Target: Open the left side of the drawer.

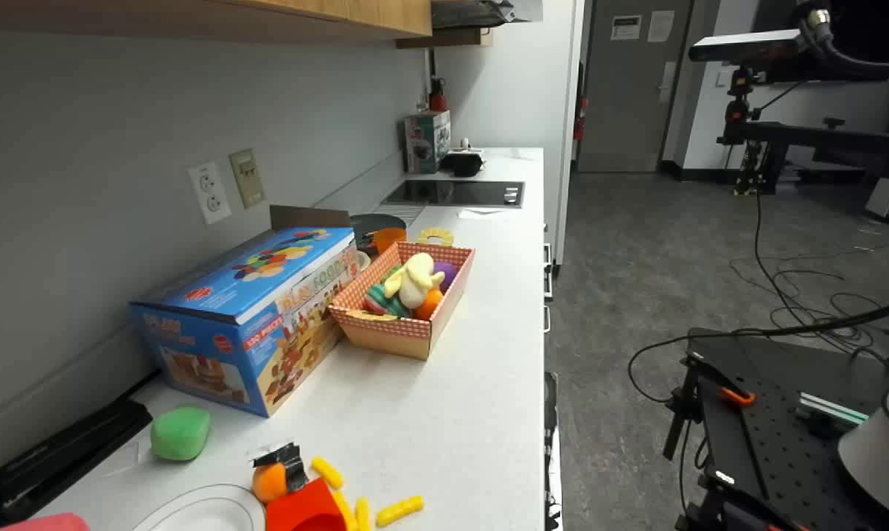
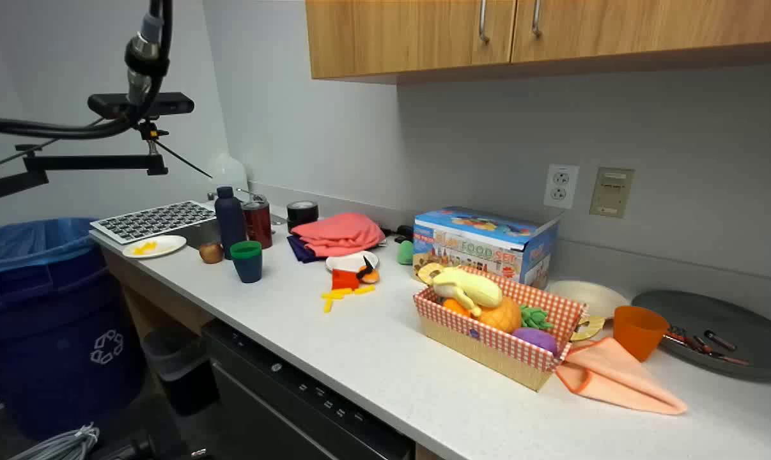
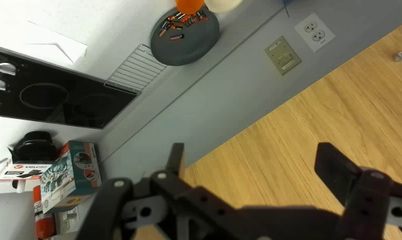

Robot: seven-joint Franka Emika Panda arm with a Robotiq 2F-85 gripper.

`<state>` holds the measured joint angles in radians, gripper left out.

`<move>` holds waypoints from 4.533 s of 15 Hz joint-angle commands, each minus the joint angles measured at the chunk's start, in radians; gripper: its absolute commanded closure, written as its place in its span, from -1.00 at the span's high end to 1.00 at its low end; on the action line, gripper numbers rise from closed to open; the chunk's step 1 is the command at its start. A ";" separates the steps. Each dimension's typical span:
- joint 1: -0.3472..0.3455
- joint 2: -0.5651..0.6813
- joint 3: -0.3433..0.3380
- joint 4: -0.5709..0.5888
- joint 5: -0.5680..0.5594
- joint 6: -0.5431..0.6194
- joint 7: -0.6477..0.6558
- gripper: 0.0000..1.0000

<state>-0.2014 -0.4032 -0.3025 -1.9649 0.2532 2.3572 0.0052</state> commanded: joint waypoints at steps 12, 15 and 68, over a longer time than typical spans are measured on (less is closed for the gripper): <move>0.001 0.003 -0.002 0.004 0.001 -0.004 -0.001 1.00; 0.001 0.003 -0.002 0.004 0.001 -0.004 -0.001 1.00; 0.142 0.299 0.259 0.200 -0.210 0.233 -0.014 1.00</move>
<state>-0.0572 -0.1509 -0.0211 -1.8522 0.0542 2.6293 0.0163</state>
